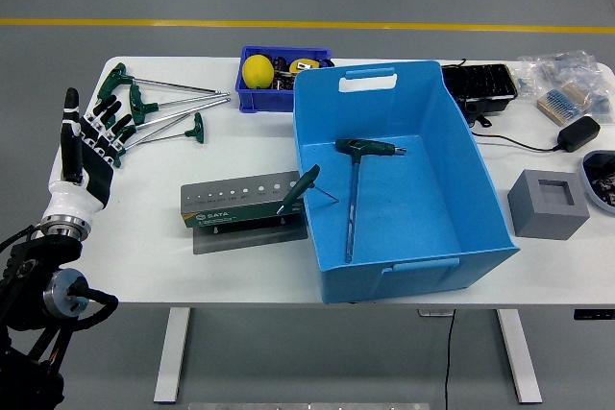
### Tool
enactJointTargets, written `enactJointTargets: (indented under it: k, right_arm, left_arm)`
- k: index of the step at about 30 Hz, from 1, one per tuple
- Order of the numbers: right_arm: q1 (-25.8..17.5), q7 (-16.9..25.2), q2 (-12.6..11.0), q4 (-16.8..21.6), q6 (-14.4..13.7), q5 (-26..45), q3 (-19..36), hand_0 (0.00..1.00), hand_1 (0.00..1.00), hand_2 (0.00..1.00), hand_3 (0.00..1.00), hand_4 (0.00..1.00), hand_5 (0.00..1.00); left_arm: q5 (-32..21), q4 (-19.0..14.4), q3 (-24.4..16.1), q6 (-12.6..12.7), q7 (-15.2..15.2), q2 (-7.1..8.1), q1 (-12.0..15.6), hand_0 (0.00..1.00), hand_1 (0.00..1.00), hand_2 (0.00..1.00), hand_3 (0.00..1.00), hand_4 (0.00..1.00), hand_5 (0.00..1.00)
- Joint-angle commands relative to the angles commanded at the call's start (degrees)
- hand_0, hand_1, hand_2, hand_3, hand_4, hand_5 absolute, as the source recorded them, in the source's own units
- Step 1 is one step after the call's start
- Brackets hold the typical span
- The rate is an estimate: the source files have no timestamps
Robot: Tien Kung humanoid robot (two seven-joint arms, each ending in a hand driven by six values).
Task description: Lift tool from toolbox,place it in box,lift tool from toolbox,place it in box
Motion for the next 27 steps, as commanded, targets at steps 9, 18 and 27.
enactJointTargets:
  k: [9, 18, 27]
  right_arm:
    - [-0.16, -0.03, 0.03, -0.01, 0.07, 0.04, -0.04, 0.711, 0.667, 0.758, 0.705, 0.899, 0.867]
    - [-0.38, -0.11, 0.12, 0.02, 0.10, 0.01, -0.06, 0.711, 0.667, 0.757, 0.705, 0.899, 0.867]
    - [-0.56, -0.25, 0.16, 0.04, 0.16, -0.61, 0.30, 0.711, 0.666, 0.758, 0.705, 0.899, 0.865]
  left_arm:
    - [3.16, -1.68, 1.33, -2.10, -0.80, 0.19, 0.06, 0.911, 0.922, 0.933, 0.812, 0.975, 0.941]
    - [4.08, -2.38, 2.76, -2.41, -0.95, 0.38, 0.16, 0.921, 0.934, 0.950, 0.819, 0.975, 0.949]
    - [4.85, -2.20, 2.86, -2.74, -0.52, 0.54, 0.31, 0.954, 0.984, 0.987, 0.841, 0.976, 0.975]
